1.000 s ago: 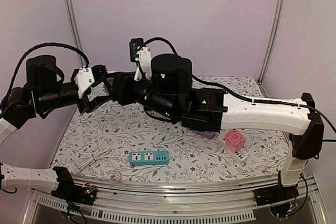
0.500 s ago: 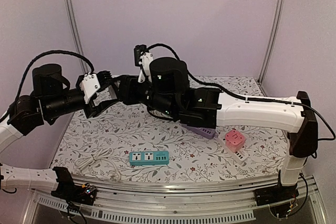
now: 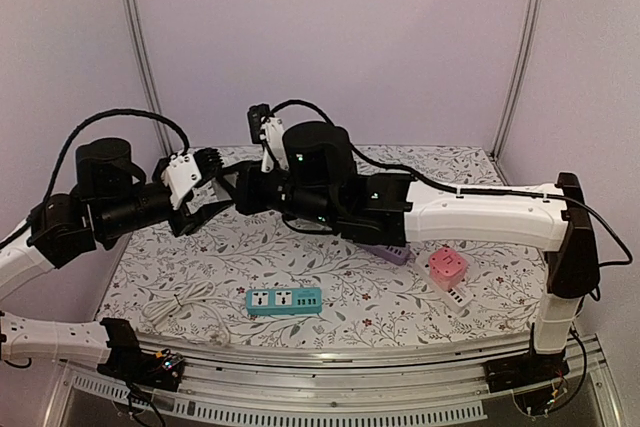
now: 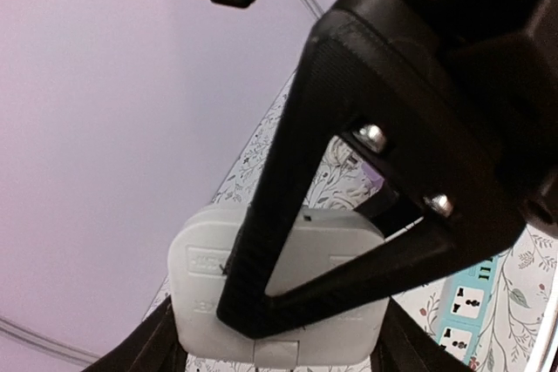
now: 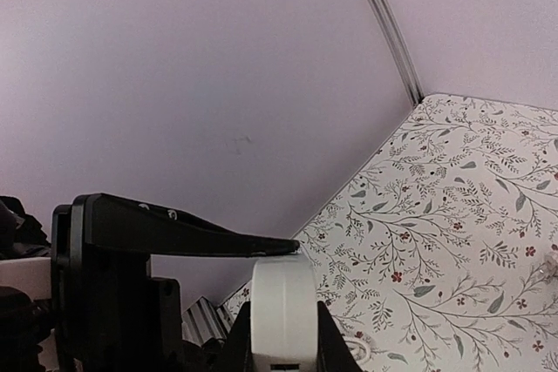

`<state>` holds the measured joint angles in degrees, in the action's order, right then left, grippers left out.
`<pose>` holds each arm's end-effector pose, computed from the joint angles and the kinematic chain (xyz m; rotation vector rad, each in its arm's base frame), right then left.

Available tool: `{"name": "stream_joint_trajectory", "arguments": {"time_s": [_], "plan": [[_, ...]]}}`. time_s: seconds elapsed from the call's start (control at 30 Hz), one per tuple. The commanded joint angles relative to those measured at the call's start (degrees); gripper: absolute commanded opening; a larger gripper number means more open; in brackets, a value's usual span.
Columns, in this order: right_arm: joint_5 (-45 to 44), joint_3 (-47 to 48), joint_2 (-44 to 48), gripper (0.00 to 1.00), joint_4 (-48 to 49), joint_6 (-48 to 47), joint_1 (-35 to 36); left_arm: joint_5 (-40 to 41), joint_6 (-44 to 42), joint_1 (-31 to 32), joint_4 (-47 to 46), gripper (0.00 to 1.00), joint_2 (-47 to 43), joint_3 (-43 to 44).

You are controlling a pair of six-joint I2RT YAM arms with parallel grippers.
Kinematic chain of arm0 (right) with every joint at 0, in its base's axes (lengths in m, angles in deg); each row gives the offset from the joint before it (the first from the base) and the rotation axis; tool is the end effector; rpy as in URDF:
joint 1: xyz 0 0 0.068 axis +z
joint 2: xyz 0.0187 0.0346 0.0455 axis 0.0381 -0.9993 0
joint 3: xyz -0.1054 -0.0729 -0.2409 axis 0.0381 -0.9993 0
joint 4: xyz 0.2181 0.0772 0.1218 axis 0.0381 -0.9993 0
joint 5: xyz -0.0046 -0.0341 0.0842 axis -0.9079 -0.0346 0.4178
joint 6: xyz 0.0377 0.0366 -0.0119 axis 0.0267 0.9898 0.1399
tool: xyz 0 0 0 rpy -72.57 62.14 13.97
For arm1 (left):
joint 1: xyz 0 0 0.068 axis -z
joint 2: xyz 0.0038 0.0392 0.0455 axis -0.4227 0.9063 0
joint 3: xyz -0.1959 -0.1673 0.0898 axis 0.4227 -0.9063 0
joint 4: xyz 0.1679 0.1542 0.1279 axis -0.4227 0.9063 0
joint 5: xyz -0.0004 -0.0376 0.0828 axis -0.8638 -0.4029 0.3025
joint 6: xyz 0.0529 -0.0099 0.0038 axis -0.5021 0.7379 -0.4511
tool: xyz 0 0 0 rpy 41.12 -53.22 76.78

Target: Insert the plug

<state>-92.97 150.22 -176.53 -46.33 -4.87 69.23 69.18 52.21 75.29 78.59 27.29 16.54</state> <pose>0.1578 0.4462 0.3580 -0.4398 1.7912 1.1641 0.1201 -0.1374 0.3604 1.1513 1.4679 -0.1069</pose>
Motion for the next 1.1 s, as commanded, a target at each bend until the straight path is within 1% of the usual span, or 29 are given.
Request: {"name": "stream_joint_trajectory", "arguments": {"time_s": [0.0, 0.03, 0.07, 0.17, 0.2, 0.27, 0.3, 0.37, 0.47, 0.57, 0.63, 0.73, 0.8, 0.93, 1.0, 1.07], "plan": [[16.7, -4.1, 2.7, 0.00, -5.2, -7.4, -4.2, -14.7, 7.0, 1.0, 5.5, 0.87, -4.4, -2.4], [19.7, -5.1, 3.6, 0.00, -7.0, -9.5, -4.9, -18.1, 9.2, 1.1, 6.7, 0.98, -5.1, -3.7], [23.2, -6.0, 4.4, 0.00, -9.0, -11.8, -5.4, -20.7, 11.3, 1.0, 7.8, 0.99, -5.8, -5.1], [30.4, -8.1, 7.4, 0.00, -17.8, -25.0, -5.8, -25.8, 17.4, 1.0, 9.1, 0.99, -8.2, -10.1], [32.2, -8.5, 8.4, 0.00, -22.3, -30.1, -5.9, -28.1, 17.9, 1.0, 9.5, 1.00, -9.1, -12.0], [34.9, -8.5, 9.7, 0.00, -28.0, -36.3, -6.1, -34.0, 17.5, 1.1, 9.7, 0.99, -11.3, -15.8], [36.0, -8.5, 10.0, 0.00, -30.3, -38.4, -6.2, -35.5, 18.0, 1.0, 8.8, 0.99, -12.0, -17.6], [37.7, -8.5, 10.7, 0.00, -33.6, -43.1, -6.7, -35.7, 19.0, 1.1, 5.8, 1.00, -12.1, -20.4], [35.5, -9.2, 10.8, 0.00, -35.3, -48.3, -6.8, -35.6, 20.8, 1.1, -1.1, 1.00, -10.6, -23.1], [35.3, -10.6, 10.6, 0.00, -34.4, -52.4, -6.7, -34.1, 24.1, 1.0, -7.1, 0.99, -9.9, -25.5], [35.0, -11.4, 10.2, 0.00, -33.6, -54.5, -6.7, -33.0, 25.4, 1.0, -10.5, 0.96, -9.3, -26.7], [31.7, -13.2, 10.0, 0.00, -31.7, -56.1, -6.8, -30.6, 28.3, 1.0, -14.9, 0.93, -8.6, -29.1], [29.4, -14.5, 9.8, 0.00, -30.7, -57.1, -6.7, -28.0, 31.0, 1.0, -17.9, 0.93, -8.3, -30.8], [29.4, -15.7, 8.4, 0.00, -30.3, -59.4, -6.7, -27.0, 31.1, 1.0, -21.9, 0.97, -6.9, -33.3], [30.2, -15.2, 6.4, 0.00, -31.7, -60.1, -6.8, -25.7, 28.5, 1.0, -25.0, 0.99, -5.1, -34.1], [30.4, -14.5, 4.8, 0.00, -32.9, -60.5, -6.8, -22.7, 25.9, 0.7, -28.5, 0.99, -4.3, -35.3]]}}
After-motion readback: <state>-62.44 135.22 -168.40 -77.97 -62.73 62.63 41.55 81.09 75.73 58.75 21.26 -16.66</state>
